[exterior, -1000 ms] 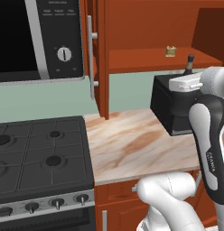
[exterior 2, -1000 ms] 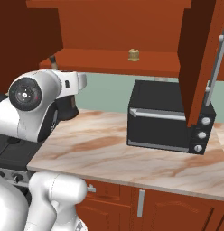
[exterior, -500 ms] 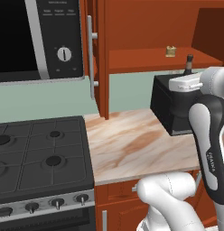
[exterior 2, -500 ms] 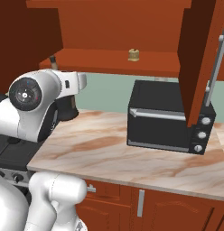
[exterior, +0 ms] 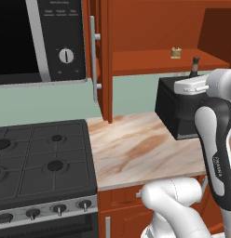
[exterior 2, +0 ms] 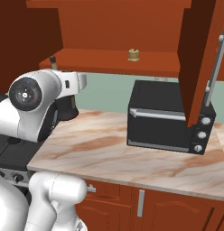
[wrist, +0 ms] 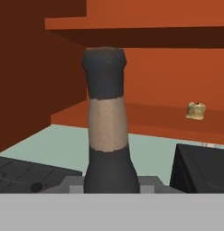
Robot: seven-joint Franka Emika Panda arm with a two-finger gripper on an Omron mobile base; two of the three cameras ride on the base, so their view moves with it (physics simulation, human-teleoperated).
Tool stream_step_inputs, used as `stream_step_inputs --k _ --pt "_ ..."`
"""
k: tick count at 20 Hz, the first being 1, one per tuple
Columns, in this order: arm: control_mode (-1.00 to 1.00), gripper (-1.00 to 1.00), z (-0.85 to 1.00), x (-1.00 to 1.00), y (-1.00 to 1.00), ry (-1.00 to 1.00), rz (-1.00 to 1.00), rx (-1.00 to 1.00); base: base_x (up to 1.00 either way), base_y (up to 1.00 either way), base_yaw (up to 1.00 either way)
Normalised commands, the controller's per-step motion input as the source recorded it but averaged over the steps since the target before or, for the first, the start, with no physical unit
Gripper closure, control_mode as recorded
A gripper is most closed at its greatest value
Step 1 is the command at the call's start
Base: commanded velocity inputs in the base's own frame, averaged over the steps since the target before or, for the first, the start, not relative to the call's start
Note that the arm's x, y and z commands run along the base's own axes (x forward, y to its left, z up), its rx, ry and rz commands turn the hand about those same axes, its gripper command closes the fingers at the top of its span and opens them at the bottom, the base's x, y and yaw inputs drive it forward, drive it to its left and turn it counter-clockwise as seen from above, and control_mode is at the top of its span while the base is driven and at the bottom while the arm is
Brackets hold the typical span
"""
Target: Get the candle and the liquor from the cabinet and move them to the dining counter.
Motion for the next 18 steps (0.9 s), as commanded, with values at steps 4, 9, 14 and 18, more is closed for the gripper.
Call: stream_step_inputs --k 4,9,14,18 --pt "-1.00 1.00 0.00 0.00 0.00 0.00 0.00 0.00 0.00 0.00 0.00" --pt "1.00 1.00 0.00 0.00 0.00 0.00 0.00 0.00 0.00 0.00 0.00" --pt "1.00 1.00 0.00 0.00 0.00 0.00 0.00 0.00 0.00 0.00 0.00" --pt "1.00 1.00 0.00 0.00 0.00 0.00 0.00 0.00 0.00 0.00 0.00"
